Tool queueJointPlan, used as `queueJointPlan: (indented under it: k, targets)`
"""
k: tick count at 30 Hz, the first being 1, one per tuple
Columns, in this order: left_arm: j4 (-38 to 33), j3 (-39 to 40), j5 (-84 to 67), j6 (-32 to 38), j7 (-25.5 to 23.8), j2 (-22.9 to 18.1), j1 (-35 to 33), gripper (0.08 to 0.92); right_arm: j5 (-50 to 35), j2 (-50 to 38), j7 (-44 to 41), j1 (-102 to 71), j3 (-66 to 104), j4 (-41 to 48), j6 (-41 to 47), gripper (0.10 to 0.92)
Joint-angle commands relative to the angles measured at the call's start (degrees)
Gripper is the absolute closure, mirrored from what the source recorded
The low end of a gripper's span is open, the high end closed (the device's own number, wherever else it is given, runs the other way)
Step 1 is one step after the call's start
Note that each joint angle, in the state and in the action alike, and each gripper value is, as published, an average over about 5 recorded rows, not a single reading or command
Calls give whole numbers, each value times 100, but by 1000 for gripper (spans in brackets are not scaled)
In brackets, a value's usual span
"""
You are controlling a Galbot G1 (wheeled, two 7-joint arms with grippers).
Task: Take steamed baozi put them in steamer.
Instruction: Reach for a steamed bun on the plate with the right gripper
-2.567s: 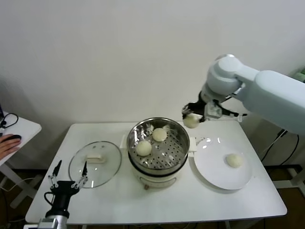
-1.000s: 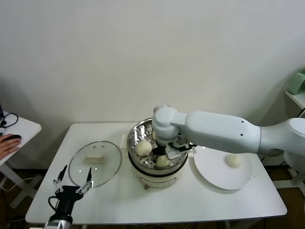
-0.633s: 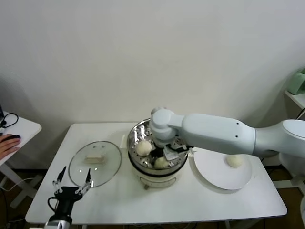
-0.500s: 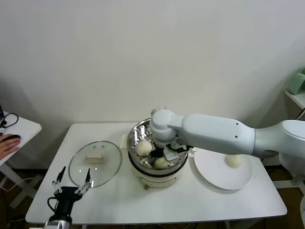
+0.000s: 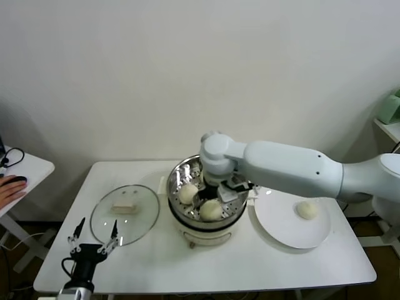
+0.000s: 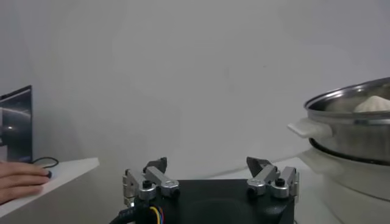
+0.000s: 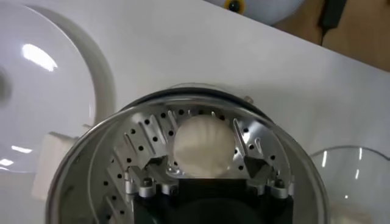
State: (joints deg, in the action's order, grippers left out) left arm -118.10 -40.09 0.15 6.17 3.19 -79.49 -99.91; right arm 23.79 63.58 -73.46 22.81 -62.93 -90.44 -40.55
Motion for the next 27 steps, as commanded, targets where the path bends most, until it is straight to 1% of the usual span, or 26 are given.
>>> queueJointPlan:
  k: [1, 3, 4, 8, 10, 12, 15, 17, 19, 24, 27]
  targets:
    - [33, 47, -25, -26, 49, 23, 42, 177, -956, -340, -66, 951, 21, 119, 187, 203]
    - [40, 49, -55, -25, 68, 42, 67, 177, -1478, -533, -105, 1364, -133, 312, 495, 203]
    - [40, 49, -76, -26, 79, 53, 79, 177, -1886, -646, -122, 1582, -281, 467, 733, 203]
    - [18, 56, -152, -28, 98, 90, 150, 177, -4006, -1162, -130, 2498, -1422, 1144, 2177, 203]
    - [5, 55, -200, -21, 84, 98, 195, 177, -4927, -1407, -98, 2754, -1904, 1347, 2843, 203]
    - [1, 51, -252, 11, 35, 110, 229, 177, -5582, -1684, -26, 2819, -2116, 1464, 3374, 203]
    - [-5, 48, -306, 73, -35, 128, 252, 177, -6012, -2116, 91, 2714, -2191, 1558, 3910, 203]
    - [-28, 45, -331, 98, -52, 121, 262, 177, -5996, -2376, 149, 2585, -2182, 1638, 4063, 203]
    - [-48, 42, -354, 125, -67, 110, 268, 177, -5649, -2619, 193, 2372, -2102, 1765, 4047, 203]
    - [-6, 37, -369, 162, -35, 90, 266, 177, -3761, -3036, 209, 1036, -985, 2280, 3656, 203]
    - [39, 24, -371, 199, -36, 84, 252, 177, -3071, -3143, 238, 131, -151, 2526, 3570, 203]
